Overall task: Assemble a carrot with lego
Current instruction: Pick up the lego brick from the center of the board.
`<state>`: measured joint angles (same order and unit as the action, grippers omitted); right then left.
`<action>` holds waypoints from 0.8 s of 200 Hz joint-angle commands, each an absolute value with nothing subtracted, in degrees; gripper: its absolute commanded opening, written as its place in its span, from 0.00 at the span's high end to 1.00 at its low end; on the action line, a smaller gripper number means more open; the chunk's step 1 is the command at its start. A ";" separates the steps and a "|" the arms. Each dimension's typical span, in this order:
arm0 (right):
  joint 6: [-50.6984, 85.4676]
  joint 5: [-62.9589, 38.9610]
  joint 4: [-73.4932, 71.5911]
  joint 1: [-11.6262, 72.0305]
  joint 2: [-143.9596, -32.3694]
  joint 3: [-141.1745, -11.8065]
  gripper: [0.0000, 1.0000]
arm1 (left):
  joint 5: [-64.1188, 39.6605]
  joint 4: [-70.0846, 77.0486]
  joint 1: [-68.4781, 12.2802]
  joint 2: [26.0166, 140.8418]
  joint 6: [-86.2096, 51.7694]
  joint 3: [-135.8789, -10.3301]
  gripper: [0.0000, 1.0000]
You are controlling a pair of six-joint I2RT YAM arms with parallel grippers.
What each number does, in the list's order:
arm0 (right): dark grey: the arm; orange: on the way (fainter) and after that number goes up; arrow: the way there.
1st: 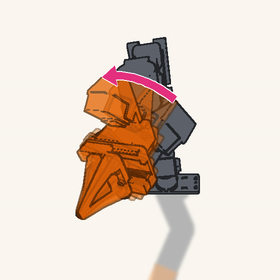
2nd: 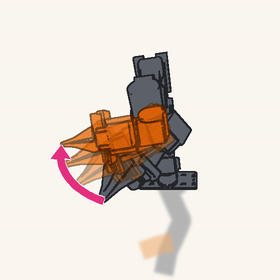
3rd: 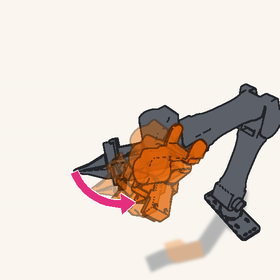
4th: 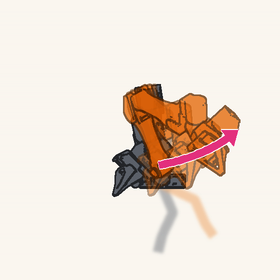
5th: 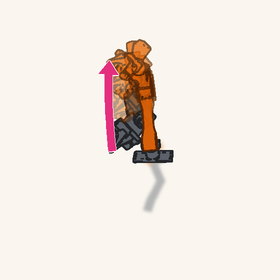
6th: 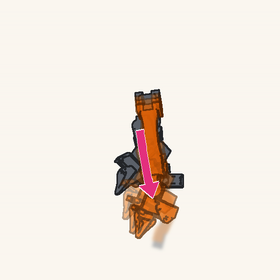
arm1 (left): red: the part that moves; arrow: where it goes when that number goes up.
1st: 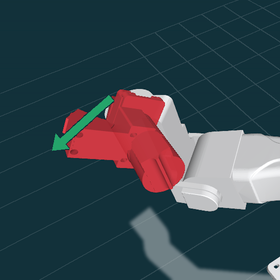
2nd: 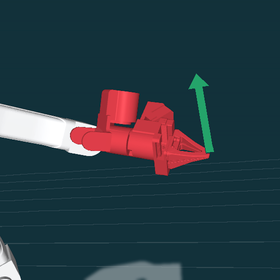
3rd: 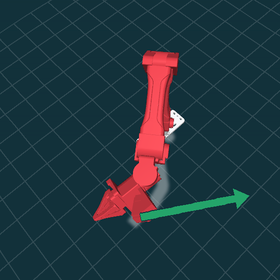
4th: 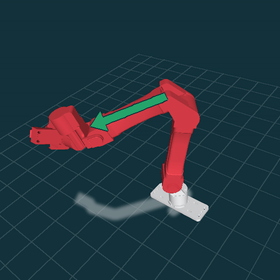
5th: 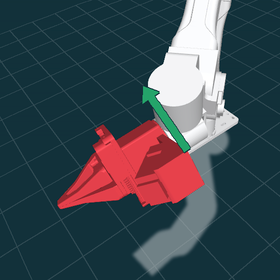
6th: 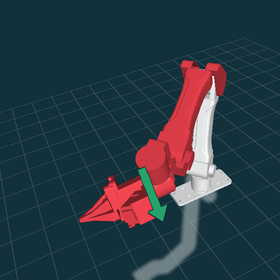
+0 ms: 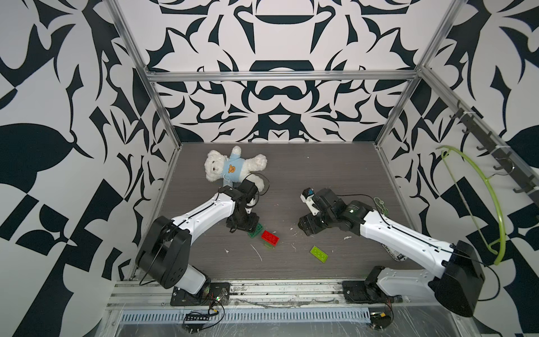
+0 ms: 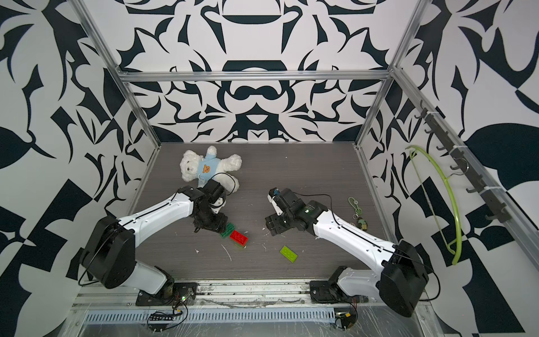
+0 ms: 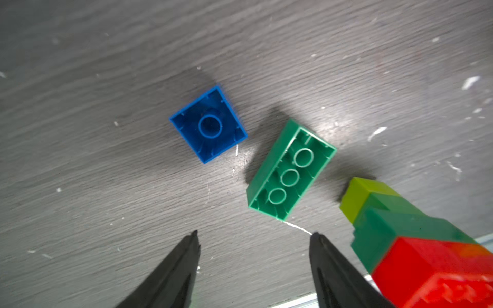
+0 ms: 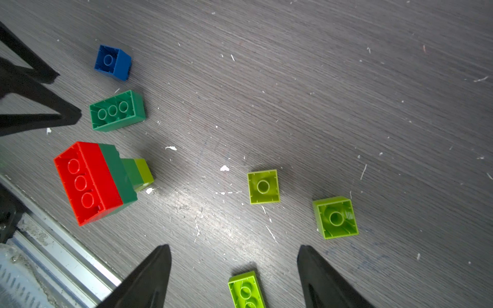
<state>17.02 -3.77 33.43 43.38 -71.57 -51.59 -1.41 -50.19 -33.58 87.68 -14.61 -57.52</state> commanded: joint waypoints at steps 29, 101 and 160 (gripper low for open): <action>16.59 -4.92 32.45 43.34 -72.18 -53.44 0.20 | -2.46 -49.17 -35.37 90.23 -15.02 -59.41 0.27; 17.38 -5.17 33.09 43.35 -71.81 -53.61 0.20 | -0.70 -47.04 -36.94 96.89 -13.40 -61.27 0.34; 17.55 -5.38 33.14 43.33 -72.15 -53.70 0.20 | -0.93 -44.33 -37.77 100.05 -13.07 -62.73 0.39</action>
